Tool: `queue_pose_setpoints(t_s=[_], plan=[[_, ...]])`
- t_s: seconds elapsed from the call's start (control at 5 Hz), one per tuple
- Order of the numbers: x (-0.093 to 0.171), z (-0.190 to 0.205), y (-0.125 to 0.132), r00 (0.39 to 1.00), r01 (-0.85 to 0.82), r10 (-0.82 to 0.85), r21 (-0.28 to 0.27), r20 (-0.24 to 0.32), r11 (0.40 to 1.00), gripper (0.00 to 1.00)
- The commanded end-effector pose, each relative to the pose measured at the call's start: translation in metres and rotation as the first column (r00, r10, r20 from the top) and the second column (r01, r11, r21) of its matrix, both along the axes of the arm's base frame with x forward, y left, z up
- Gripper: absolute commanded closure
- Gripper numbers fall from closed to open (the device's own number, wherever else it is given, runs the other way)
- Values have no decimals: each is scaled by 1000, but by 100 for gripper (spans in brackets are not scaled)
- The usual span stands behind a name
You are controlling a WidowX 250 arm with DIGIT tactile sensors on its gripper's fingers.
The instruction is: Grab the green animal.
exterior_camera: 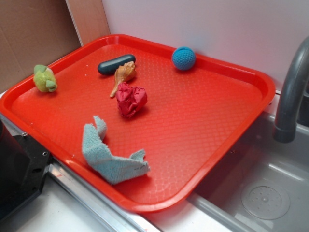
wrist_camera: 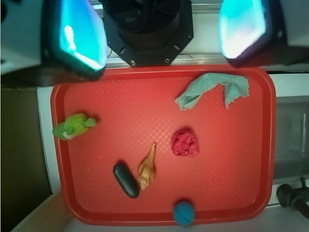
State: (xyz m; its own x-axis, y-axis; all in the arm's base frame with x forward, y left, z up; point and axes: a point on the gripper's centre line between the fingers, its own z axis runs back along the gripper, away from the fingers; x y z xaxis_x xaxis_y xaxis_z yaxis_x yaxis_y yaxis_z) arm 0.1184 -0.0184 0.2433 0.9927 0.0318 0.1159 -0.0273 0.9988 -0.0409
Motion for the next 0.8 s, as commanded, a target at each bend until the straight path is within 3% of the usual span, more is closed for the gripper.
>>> queue_pose_setpoints(t_s=[0.0,0.2,0.4,0.6], plan=[[0,0,0,1000,0,0,0,0,1000,0],[6,-38,50,966,-245,247,29,-79,969,0],[-1,-75,97,878,-478,477,4,-40,879,0],[4,-105,127,731,-683,681,54,47,729,0]])
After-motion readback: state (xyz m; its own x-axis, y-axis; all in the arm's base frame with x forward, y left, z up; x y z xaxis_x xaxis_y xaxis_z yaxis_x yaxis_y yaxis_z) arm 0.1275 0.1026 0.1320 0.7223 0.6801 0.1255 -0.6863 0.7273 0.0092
